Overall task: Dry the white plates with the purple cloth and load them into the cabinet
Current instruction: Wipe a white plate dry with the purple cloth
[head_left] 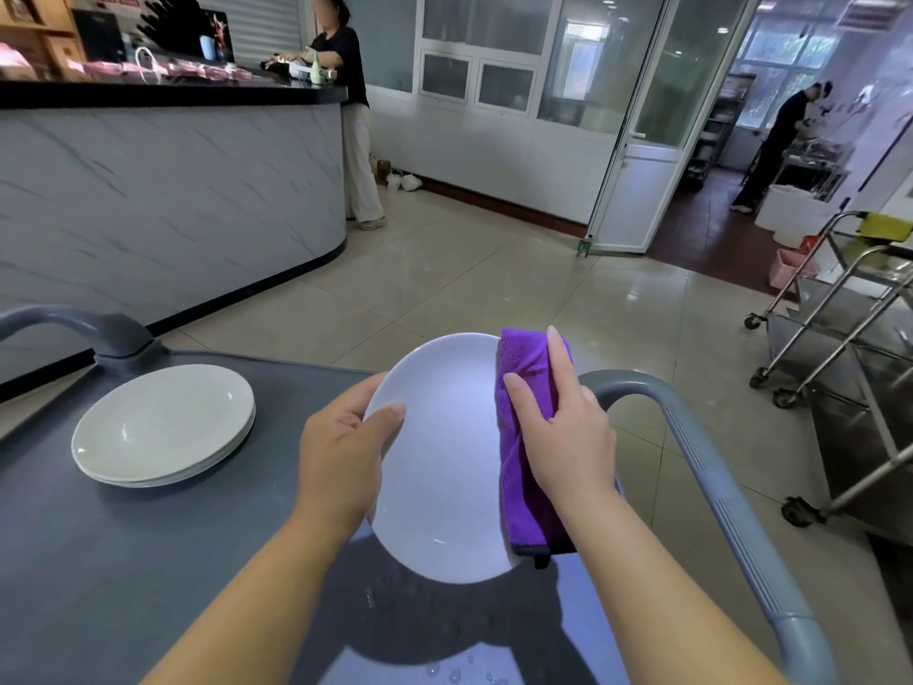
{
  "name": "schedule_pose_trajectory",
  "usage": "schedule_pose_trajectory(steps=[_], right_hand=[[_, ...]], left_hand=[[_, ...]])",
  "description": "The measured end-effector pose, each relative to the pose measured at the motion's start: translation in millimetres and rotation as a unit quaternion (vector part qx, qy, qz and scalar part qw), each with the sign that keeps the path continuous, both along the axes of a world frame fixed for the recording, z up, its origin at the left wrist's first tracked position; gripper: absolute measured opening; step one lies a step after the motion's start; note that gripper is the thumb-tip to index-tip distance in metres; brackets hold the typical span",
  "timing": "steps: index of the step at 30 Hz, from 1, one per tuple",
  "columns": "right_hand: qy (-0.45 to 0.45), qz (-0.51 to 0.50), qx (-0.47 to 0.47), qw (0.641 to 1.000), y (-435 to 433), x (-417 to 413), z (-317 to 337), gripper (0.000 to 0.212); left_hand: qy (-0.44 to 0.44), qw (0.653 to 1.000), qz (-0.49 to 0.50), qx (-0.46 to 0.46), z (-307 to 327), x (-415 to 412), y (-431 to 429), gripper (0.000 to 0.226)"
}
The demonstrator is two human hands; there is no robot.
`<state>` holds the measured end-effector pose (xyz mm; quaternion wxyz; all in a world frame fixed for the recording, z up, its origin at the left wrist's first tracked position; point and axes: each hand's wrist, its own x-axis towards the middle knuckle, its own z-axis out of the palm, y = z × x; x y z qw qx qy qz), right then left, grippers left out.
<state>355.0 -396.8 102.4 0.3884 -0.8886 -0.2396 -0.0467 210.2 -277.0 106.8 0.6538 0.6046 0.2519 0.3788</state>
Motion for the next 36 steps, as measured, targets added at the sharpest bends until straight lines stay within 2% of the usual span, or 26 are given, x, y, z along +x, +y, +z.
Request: schedule_pose_trajectory(steps=[3,6,8,11,12,14,16,20,23,26,28,30,32,34,36], right_hand=[[0.054,-0.023,0.037,0.998,-5,-9,-20,0.063],[0.081,0.001,0.065,0.995,-9,-11,-31,0.063],[0.069,0.016,0.074,0.995,-11,-3,-23,0.061],[0.023,0.057,0.033,0.998,-12,8,0,0.060],[-0.002,0.069,0.005,0.998,-11,9,7,0.059],[-0.037,0.073,-0.012,0.997,-9,8,16,0.058],[-0.036,0.050,0.036,0.997,-7,6,17,0.059],[0.058,-0.024,0.194,0.979,-3,-7,-9,0.060],[0.087,-0.048,0.212,0.972,-2,-15,-25,0.061],[0.081,-0.014,0.175,0.981,-11,0,-12,0.060],[0.053,0.032,0.120,0.991,-16,7,3,0.059],[0.011,0.058,0.070,0.996,-14,8,15,0.058],[-0.019,0.046,0.079,0.996,-11,7,19,0.058],[-0.016,-0.009,0.148,0.989,-5,1,14,0.059],[0.049,-0.070,0.254,0.963,4,-9,-1,0.060]], left_hand=[[-0.020,0.999,0.015,-0.030,-5,2,-5,0.040],[-0.002,0.999,0.008,-0.041,-8,2,4,0.033],[0.008,0.996,-0.055,-0.068,-7,1,17,0.024],[0.058,0.982,-0.165,-0.076,-1,1,31,0.030],[0.076,0.982,-0.161,-0.064,-2,4,33,0.028],[0.096,0.992,-0.080,-0.019,-2,10,31,0.015],[0.066,0.998,-0.020,-0.009,-2,15,24,0.007],[-0.019,0.998,0.043,-0.037,-2,21,3,0.021],[-0.010,0.999,-0.004,-0.043,-5,21,5,0.006],[0.001,0.991,-0.123,-0.053,-7,17,25,0.037],[0.016,0.984,-0.166,-0.068,-2,15,32,0.046],[0.030,0.988,-0.134,-0.073,-1,21,35,0.034],[0.016,0.995,-0.054,-0.080,-2,26,33,0.011],[0.005,0.998,-0.014,-0.057,-2,30,25,0.012],[-0.022,0.999,0.013,-0.048,-1,32,12,0.013]])
